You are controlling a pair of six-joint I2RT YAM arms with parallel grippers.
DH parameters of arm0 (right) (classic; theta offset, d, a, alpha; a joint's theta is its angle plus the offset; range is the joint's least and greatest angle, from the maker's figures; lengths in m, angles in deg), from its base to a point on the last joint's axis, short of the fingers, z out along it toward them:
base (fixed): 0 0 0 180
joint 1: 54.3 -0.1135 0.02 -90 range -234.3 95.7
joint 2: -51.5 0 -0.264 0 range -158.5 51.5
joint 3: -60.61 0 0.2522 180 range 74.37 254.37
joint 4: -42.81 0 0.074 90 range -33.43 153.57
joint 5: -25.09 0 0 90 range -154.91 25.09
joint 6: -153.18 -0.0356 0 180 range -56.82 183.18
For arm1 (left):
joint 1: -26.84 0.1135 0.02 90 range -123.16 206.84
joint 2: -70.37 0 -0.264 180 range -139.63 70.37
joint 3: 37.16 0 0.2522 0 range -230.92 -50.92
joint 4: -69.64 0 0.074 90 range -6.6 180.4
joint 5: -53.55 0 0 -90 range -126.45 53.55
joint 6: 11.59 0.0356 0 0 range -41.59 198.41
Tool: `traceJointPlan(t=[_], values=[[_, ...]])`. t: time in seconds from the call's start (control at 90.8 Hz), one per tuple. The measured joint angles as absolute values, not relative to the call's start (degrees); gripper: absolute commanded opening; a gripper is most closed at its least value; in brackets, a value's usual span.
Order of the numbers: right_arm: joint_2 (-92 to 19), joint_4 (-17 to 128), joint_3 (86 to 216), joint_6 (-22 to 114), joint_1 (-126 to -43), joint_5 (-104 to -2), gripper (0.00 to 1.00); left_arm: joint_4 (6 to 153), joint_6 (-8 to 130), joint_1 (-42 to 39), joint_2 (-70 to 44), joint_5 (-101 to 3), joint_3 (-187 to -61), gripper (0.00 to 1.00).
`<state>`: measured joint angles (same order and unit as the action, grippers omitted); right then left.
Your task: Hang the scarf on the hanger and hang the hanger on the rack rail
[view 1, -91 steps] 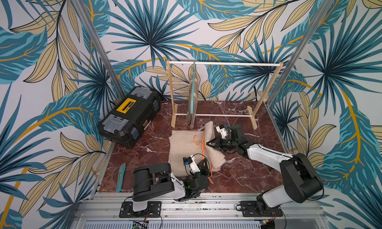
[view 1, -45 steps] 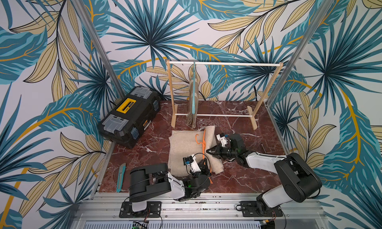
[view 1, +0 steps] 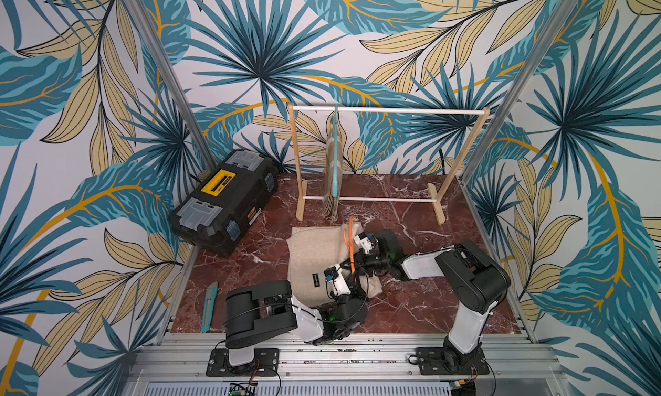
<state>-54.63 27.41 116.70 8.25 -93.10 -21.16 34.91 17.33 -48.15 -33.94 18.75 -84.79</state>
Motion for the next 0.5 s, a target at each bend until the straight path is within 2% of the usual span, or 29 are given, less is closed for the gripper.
traceJointPlan(t=[0.077,0.187,0.22,0.286,0.396,0.496], values=[[-52.97,32.43,117.2,11.87,-92.99,-23.15,0.26,34.6,17.55,-48.34,-33.94,18.86,-84.83,0.0],[-48.16,41.15,117.53,17.19,-92.88,-28.09,0.28,32.74,17.51,-48.89,-33.64,18.62,-84.85,0.0],[-46.39,43.56,117.53,18.56,-92.84,-29.56,0.33,32.41,17.51,-48.95,-33.5,18.56,-84.85,0.0],[-42.52,48.08,117.51,20.99,-92.82,-31.68,0.35,32.26,17.44,-49.08,-33.35,17.86,-84.85,0.0],[-37.23,54.38,118.14,24.33,-92.99,-36.37,0.46,32.2,17.29,-48.82,-32.96,17.4,-84.83,0.0],[-35.83,58.6,119.34,26.17,-93.02,-39.87,0.49,32.26,17.07,-48.82,-32.7,16.79,-84.83,0.0]])
